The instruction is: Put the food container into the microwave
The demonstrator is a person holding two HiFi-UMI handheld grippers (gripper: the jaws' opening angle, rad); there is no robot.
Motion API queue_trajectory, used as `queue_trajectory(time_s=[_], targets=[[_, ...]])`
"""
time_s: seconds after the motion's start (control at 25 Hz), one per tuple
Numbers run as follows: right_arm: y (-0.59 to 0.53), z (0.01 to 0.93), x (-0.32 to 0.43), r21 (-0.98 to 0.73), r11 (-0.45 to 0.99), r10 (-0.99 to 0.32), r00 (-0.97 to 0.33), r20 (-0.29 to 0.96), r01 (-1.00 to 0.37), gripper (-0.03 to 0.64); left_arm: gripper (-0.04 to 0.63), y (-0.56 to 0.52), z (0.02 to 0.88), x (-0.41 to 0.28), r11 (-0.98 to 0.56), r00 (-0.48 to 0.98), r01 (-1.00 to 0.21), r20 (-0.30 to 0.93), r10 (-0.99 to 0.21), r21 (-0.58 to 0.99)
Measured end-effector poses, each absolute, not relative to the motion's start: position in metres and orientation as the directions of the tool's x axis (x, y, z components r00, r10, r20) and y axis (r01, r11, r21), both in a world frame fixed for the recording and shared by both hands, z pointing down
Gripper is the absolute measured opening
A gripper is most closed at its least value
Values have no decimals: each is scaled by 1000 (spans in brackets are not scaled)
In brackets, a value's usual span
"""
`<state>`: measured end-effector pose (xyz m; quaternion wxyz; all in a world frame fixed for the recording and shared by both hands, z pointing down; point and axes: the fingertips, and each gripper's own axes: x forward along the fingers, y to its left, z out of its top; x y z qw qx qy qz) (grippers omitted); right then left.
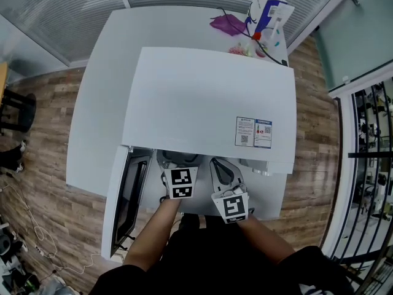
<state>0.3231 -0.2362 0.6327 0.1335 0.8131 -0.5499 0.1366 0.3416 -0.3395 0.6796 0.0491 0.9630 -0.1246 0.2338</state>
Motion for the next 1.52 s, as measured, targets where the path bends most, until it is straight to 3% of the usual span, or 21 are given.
queue_trajectory(time_s=[0.6,0.68,0.92,1.16,1.52], targets=[[-236,579,299,94,-444,-857,453,247,-891,-2,555,-309,624,265,-979,919,-193,359,-160,60],[-235,571,295,95,-453,-857,462,229,-886,-2,500,-304,614,254,-982,928,-183,340,-154,53],[-232,543,279,84,-471,-862,478,168,-878,-2,238,-284,577,227,-993,967,-109,235,-95,50],[-228,520,259,93,-472,-867,480,135,-877,-2,9,-283,551,198,-989,975,-142,180,-132,43],[-227,499,242,114,-459,-876,470,106,-881,-2,5,-276,536,180,-993,977,-119,182,-115,12]])
